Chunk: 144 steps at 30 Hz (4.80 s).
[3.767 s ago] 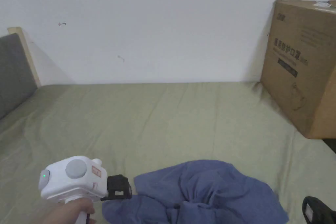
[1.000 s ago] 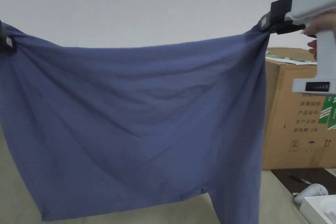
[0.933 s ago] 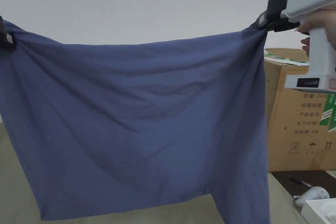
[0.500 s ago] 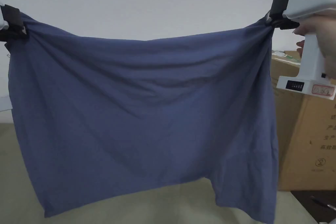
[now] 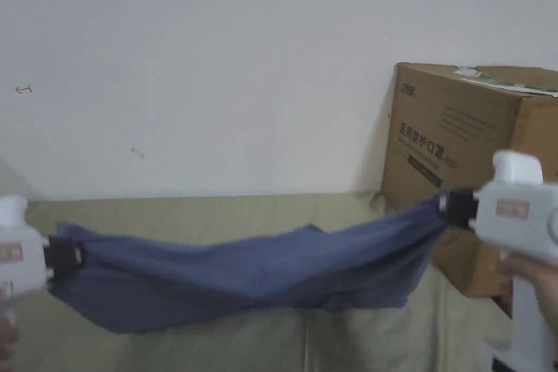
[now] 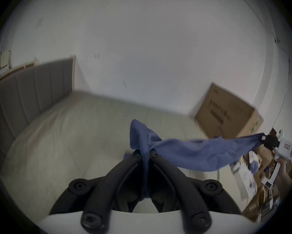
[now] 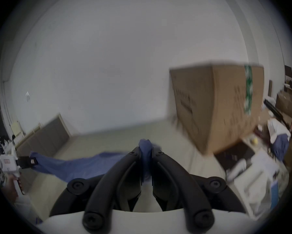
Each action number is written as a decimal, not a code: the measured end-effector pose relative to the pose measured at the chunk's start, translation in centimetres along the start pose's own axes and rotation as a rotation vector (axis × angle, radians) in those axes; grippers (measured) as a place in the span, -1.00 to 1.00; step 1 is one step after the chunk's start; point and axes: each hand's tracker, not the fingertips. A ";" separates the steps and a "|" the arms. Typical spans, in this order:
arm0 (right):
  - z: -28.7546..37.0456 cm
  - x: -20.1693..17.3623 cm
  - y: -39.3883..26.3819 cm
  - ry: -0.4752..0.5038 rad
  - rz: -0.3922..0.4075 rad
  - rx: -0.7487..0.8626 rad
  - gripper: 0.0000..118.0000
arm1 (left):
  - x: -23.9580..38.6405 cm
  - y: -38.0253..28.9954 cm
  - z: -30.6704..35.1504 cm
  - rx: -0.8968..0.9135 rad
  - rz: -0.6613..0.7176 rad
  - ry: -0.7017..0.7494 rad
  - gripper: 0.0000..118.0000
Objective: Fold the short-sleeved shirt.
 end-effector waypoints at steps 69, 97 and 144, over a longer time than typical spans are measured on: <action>19.4 -5.6 -18.8 0.320 0.106 -0.028 -1.00 | -1.7 -3.4 -2.8 -0.504 -0.038 0.007 -1.00; 11.1 -4.7 -22.4 0.346 -0.006 -0.264 -1.00 | -3.2 -8.7 -21.5 -0.623 -0.291 0.131 -0.97; 2.7 6.8 -1.8 0.118 -0.139 -0.504 -1.00 | -1.1 1.0 -1.2 -0.316 -0.213 0.067 -0.97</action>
